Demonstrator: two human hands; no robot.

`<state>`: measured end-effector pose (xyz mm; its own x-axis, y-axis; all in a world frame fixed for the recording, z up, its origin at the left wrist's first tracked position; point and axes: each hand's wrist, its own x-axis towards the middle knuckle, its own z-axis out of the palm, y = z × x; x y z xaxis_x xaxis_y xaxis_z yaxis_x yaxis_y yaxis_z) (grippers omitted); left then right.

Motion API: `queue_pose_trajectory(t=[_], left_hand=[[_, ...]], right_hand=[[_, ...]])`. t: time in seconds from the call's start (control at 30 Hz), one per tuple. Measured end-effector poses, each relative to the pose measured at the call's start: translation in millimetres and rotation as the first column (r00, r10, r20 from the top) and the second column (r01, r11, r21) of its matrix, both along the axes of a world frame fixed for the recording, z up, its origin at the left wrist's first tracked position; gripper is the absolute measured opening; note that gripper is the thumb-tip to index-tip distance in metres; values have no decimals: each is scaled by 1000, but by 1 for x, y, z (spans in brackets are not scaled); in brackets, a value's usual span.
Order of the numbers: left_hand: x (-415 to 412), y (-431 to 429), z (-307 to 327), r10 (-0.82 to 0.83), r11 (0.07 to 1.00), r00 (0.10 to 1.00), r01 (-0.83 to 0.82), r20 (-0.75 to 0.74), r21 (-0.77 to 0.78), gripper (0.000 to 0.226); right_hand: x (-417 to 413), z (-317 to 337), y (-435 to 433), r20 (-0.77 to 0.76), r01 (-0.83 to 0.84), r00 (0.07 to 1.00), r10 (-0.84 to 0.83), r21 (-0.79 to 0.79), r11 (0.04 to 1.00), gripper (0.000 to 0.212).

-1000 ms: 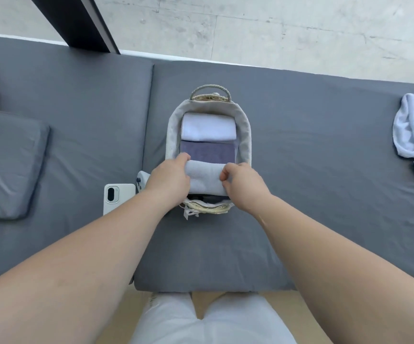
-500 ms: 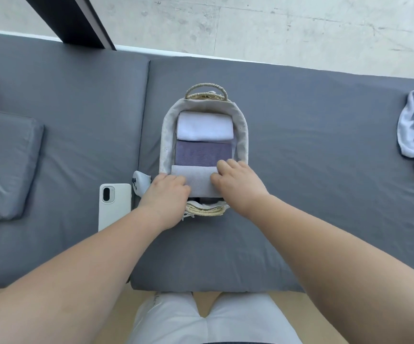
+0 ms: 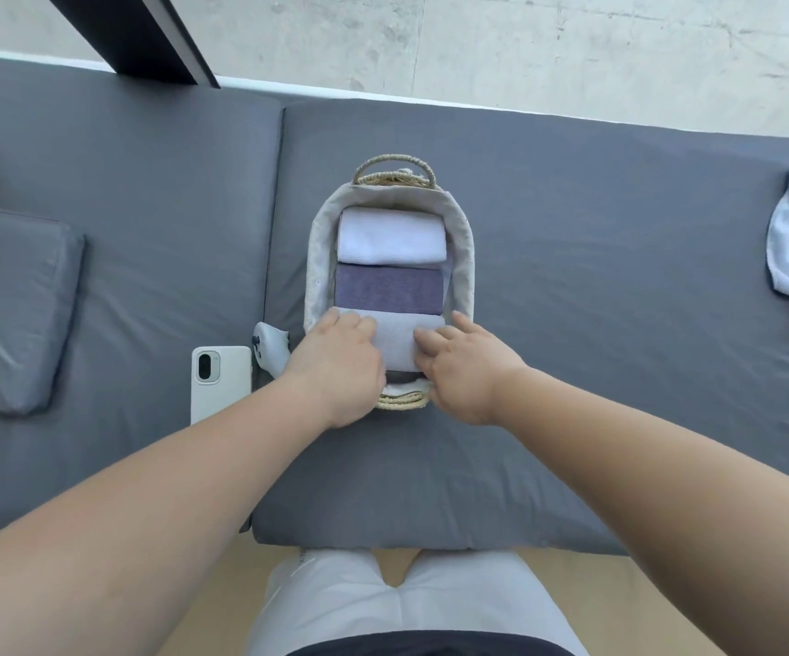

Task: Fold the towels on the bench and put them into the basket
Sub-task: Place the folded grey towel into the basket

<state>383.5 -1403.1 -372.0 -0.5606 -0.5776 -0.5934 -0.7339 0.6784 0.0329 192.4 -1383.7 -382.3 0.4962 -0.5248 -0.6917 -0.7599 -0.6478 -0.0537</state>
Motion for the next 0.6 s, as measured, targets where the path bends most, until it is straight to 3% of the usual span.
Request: queue_pose_trajectory(t=[0.07,0.2,0.3,0.6], left_hand=[[2,7,-2,1,1000,995,1,-105,18,52],[18,8,-9,127,959,992,-125,6,254,66],[21,4,-14,124,952,987,-149,106,269,65],[-1,-2,-25,77,944,956,-161,283,288,64]], right_hand=[[3,-1,1,57,18,998,-15,-48,999,57],[-2,0,8,55,37,998,-38,28,999,70],[-9,0,6,-7,-42,999,43,69,997,71],[4,-19,3,-127,-19,991,34,116,993,70]])
